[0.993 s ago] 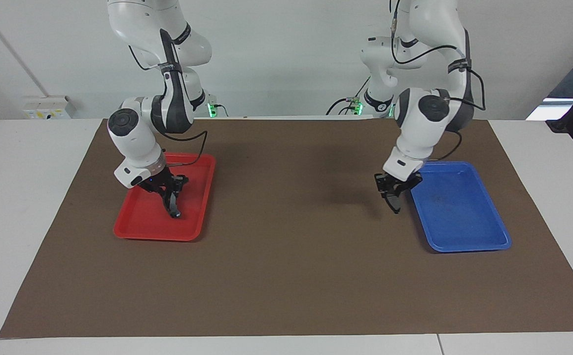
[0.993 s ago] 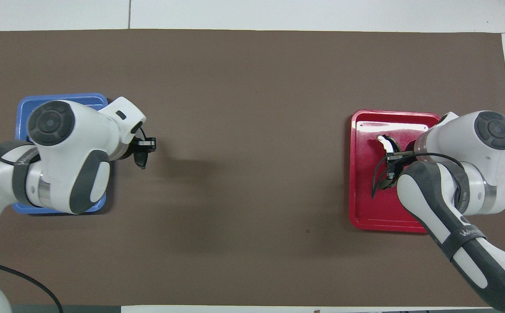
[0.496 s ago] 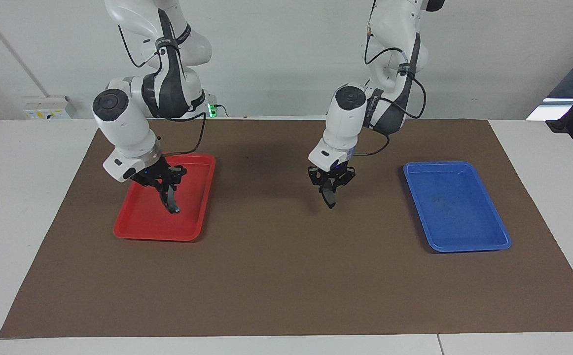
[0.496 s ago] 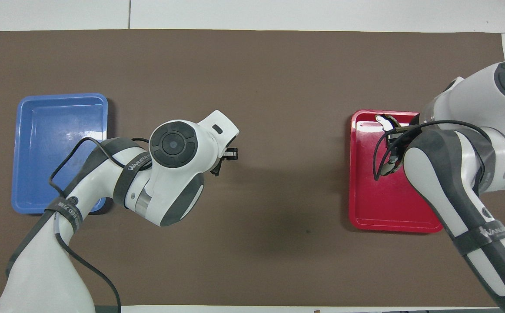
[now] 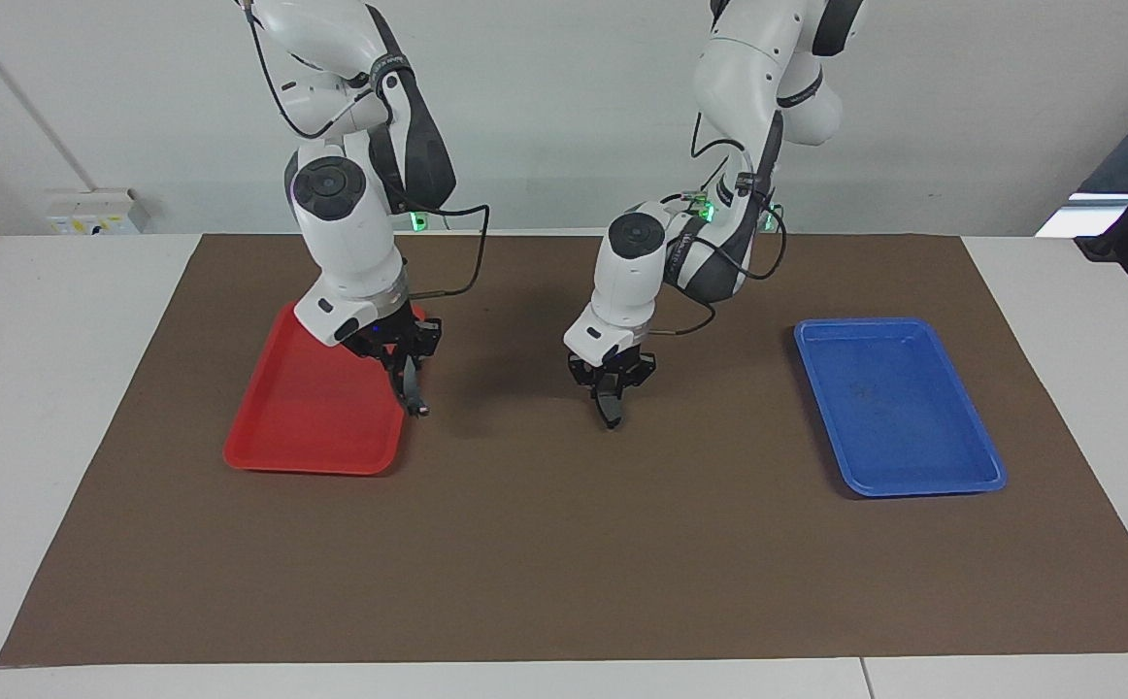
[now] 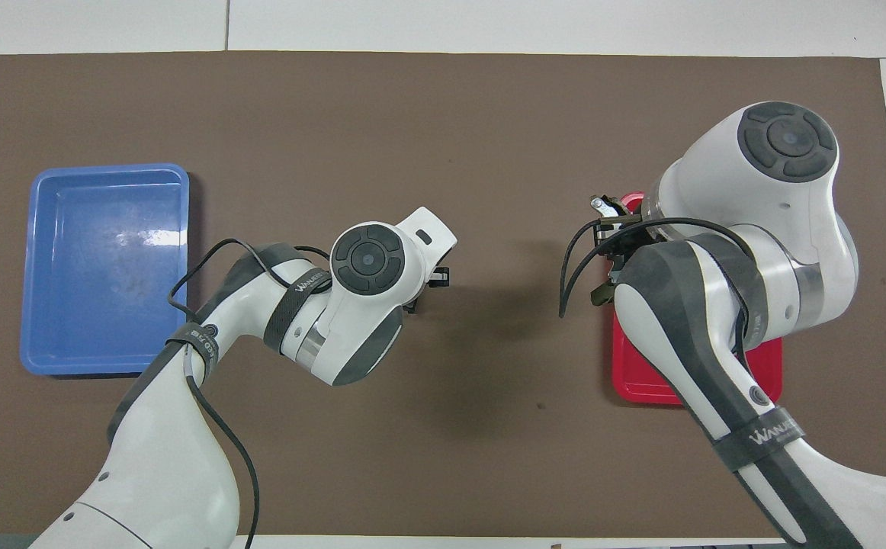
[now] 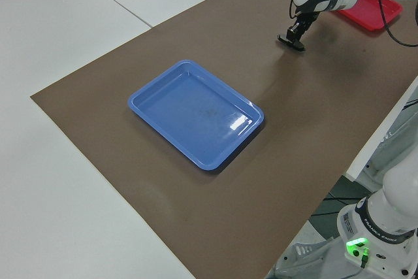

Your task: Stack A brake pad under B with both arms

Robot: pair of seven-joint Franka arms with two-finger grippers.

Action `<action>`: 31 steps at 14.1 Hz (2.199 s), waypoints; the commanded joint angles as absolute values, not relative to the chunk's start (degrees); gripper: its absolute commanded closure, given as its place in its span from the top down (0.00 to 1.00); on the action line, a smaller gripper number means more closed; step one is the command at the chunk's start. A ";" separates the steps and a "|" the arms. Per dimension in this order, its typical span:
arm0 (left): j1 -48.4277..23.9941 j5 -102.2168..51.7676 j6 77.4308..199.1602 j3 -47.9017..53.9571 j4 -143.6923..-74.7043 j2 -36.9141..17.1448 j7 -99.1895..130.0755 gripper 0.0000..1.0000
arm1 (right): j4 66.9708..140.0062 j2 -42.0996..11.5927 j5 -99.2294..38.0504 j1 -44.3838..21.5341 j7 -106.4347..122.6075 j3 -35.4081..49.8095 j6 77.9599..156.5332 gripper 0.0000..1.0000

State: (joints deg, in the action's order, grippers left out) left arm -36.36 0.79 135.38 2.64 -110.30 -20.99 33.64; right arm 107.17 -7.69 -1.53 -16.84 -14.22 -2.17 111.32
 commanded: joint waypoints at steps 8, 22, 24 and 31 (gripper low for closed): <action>-34.56 1.49 135.79 1.14 -110.39 -20.05 33.14 1.00 | 105.64 -8.53 -3.08 -17.22 -14.41 -2.11 110.74 0.00; -4.59 1.23 112.52 1.14 -108.29 -1.07 2.22 1.00 | 90.17 -25.74 -6.24 -37.52 -27.42 -2.11 119.49 0.00; -2.12 1.14 105.42 0.97 -103.30 -0.70 -0.42 1.00 | 92.45 -26.63 -6.15 -37.79 -27.16 -2.11 122.68 0.00; 0.97 0.09 89.39 1.05 -89.82 -1.58 -3.96 1.00 | 94.55 -28.83 -6.15 -39.46 -26.98 -2.11 129.00 0.00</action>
State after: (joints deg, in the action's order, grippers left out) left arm 0.32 0.81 91.82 0.43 -92.07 -0.06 -3.77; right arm 93.18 -29.17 -5.99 -39.52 -27.05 -2.04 125.89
